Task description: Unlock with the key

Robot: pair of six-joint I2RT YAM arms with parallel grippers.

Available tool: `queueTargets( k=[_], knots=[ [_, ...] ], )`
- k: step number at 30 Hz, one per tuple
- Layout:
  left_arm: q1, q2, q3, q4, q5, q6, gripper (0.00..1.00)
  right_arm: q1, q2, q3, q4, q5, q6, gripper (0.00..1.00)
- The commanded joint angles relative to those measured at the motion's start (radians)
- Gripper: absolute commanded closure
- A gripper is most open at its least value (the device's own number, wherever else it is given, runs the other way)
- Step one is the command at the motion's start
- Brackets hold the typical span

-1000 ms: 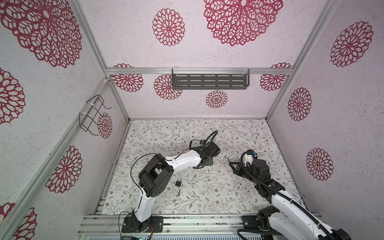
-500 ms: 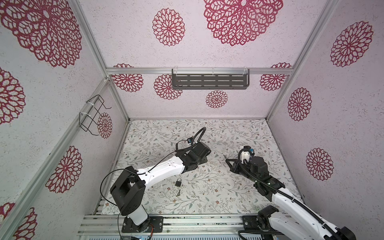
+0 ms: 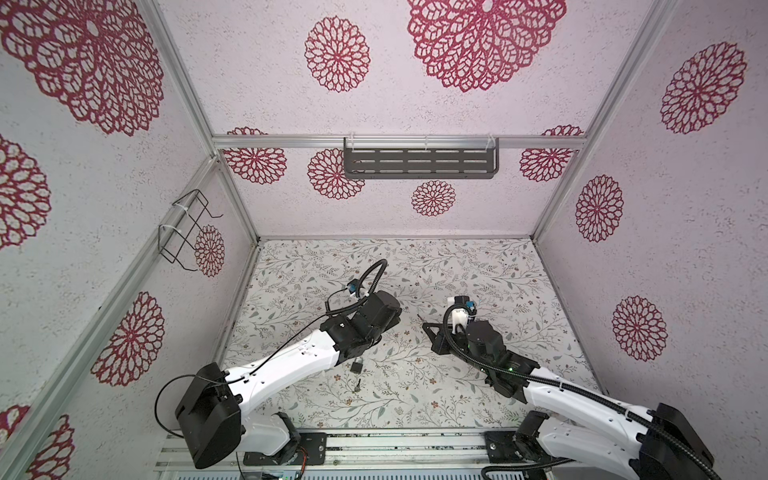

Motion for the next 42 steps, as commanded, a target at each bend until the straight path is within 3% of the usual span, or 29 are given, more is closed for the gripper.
queueTargets(
  k=[1,5,16,42],
  knots=[
    [-0.014,-0.075,-0.043,0.022,-0.065,-0.072,1.0,0.101,0.062,0.006,0.22,0.123,0.032,1.0],
    [-0.013,-0.116,-0.049,0.029,-0.081,-0.086,1.0,0.195,0.199,0.059,0.36,0.137,0.033,1.0],
    [-0.014,-0.129,-0.028,0.04,-0.04,-0.09,1.0,0.222,0.263,0.056,0.51,0.193,0.03,1.0],
    [0.009,-0.126,-0.047,0.089,0.038,-0.109,1.0,0.215,0.258,0.09,0.454,0.247,-0.033,1.0]
  ],
)
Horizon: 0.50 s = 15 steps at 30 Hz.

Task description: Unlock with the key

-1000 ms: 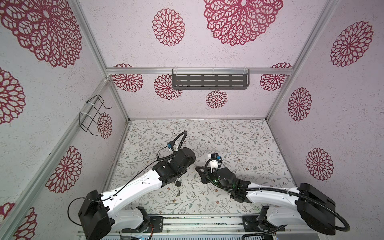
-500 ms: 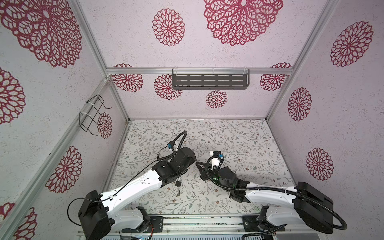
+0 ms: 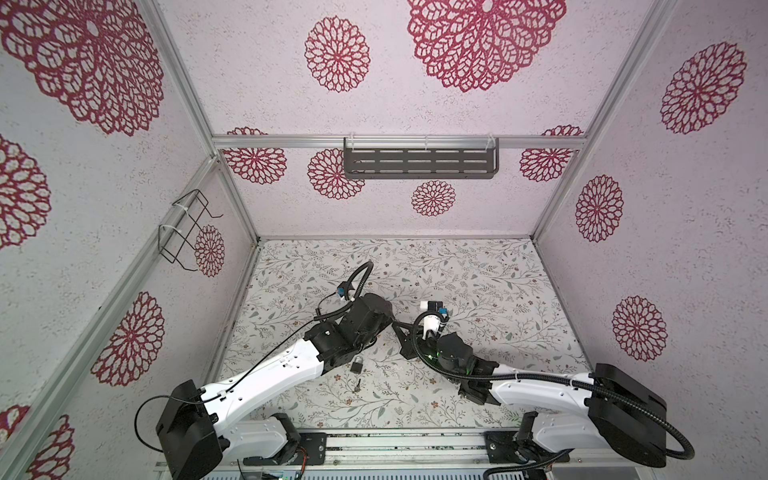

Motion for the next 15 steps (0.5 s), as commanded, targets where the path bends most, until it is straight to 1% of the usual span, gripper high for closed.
queueTargets(
  k=[1,11,15],
  knots=[
    [0.009,-0.008,-0.002,0.044,0.002,-0.015,1.0,-0.001,-0.015,0.052,0.015,0.035,-0.045,1.0],
    [0.017,-0.012,-0.015,0.069,0.047,-0.019,1.0,-0.001,0.003,0.082,-0.003,0.048,-0.082,1.0],
    [0.019,-0.012,-0.012,0.074,0.073,-0.008,1.0,0.0,0.014,0.115,-0.037,0.035,-0.136,1.0]
  ],
)
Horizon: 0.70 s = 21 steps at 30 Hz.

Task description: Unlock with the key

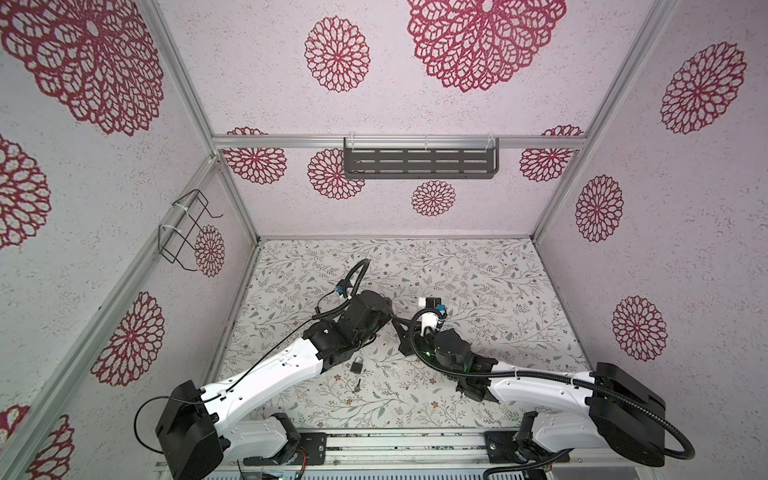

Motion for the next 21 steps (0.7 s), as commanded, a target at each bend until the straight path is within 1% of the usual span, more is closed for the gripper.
queueTargets(
  k=[1,6,8,10,14,17,21],
  knots=[
    [0.001,-0.01,-0.005,0.033,0.048,0.007,1.0,-0.001,0.001,0.069,0.01,0.008,-0.08,1.0],
    [0.006,0.0,0.0,-0.001,0.05,0.042,1.0,0.0,-0.024,0.079,-0.014,0.039,-0.145,1.0],
    [0.012,0.007,0.002,-0.008,0.054,0.055,1.0,-0.001,-0.037,0.08,-0.006,0.021,-0.166,1.0],
    [0.029,0.016,-0.004,0.013,0.095,0.065,1.0,-0.004,-0.047,0.08,0.019,-0.028,-0.178,1.0],
    [0.048,0.019,0.011,-0.018,0.104,0.089,1.0,-0.035,-0.075,0.077,0.02,-0.097,-0.141,1.0],
    [0.059,0.011,0.012,-0.025,0.106,0.097,1.0,-0.047,-0.092,0.077,-0.001,-0.111,-0.126,1.0],
    [0.07,0.002,0.02,-0.03,0.109,0.086,1.0,-0.041,-0.078,0.086,-0.025,-0.117,-0.119,1.0]
  ],
)
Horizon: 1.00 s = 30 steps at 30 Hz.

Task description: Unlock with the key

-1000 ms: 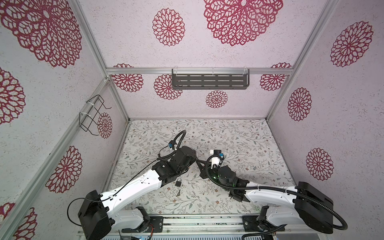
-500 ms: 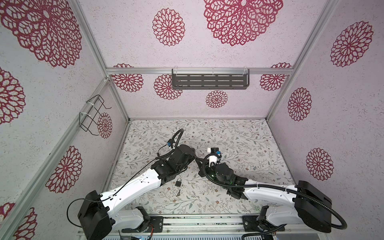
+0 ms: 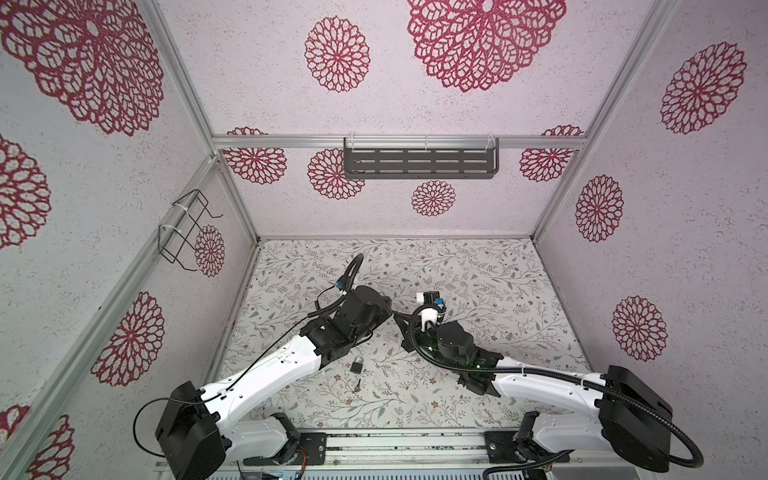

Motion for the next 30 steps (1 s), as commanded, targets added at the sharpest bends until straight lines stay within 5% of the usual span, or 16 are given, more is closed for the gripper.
queueTargets(
  k=[1,10,30],
  knots=[
    [0.011,-0.005,0.019,-0.03,0.01,-0.009,1.0,0.01,-0.032,0.047,0.074,-0.031,0.01,1.0],
    [0.011,-0.038,-0.023,0.061,-0.017,-0.161,1.0,0.067,-0.003,0.035,0.119,0.068,0.055,1.0],
    [0.003,-0.045,-0.023,0.045,-0.14,-0.164,1.0,0.083,-0.006,0.045,-0.01,0.239,0.121,1.0]
  ],
)
